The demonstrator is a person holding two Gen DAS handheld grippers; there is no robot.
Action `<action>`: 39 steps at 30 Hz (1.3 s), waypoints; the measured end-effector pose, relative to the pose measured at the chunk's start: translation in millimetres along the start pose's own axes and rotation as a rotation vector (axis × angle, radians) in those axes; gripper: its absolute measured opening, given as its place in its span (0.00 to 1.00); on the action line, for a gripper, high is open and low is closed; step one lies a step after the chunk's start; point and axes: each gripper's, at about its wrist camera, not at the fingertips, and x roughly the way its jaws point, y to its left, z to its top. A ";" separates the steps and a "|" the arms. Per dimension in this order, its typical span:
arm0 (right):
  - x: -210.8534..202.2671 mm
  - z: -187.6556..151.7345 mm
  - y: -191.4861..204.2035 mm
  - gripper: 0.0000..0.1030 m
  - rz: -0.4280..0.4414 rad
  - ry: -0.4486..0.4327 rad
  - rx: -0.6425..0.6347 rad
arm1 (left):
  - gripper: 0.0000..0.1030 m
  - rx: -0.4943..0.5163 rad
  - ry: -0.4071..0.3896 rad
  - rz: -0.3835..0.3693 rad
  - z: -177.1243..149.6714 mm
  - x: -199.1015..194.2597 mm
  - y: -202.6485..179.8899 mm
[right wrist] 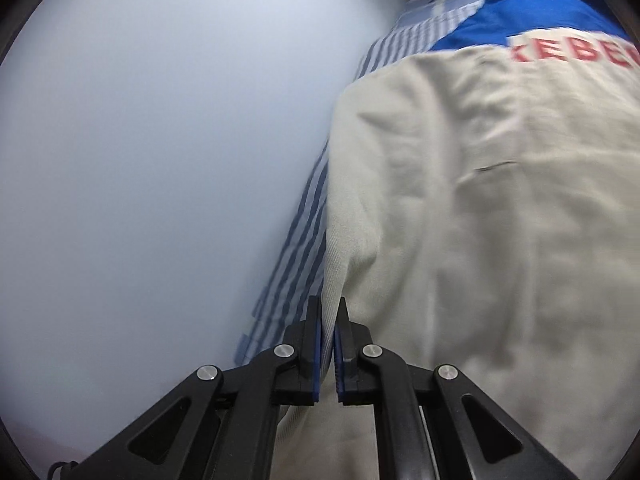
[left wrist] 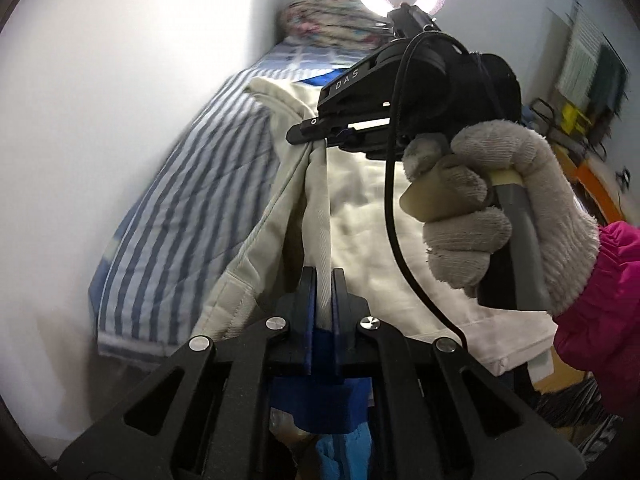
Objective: Fold large clothes
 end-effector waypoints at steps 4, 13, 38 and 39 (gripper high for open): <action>-42.8 -18.2 -42.4 0.02 0.043 -0.085 0.122 | 0.04 0.098 0.001 -0.031 -1.6 1.3 -36.9; -72.6 -50.4 -112.1 0.03 0.018 -0.113 0.351 | 0.04 0.228 0.061 -0.070 -15.4 18.8 -87.7; -22.5 119.3 46.4 0.66 -0.531 -0.076 -0.383 | 0.04 0.144 0.140 -0.154 -29.2 44.2 -65.4; -15.7 124.1 46.9 0.66 -0.559 -0.064 -0.393 | 0.04 0.138 0.141 -0.157 -29.0 43.6 -64.5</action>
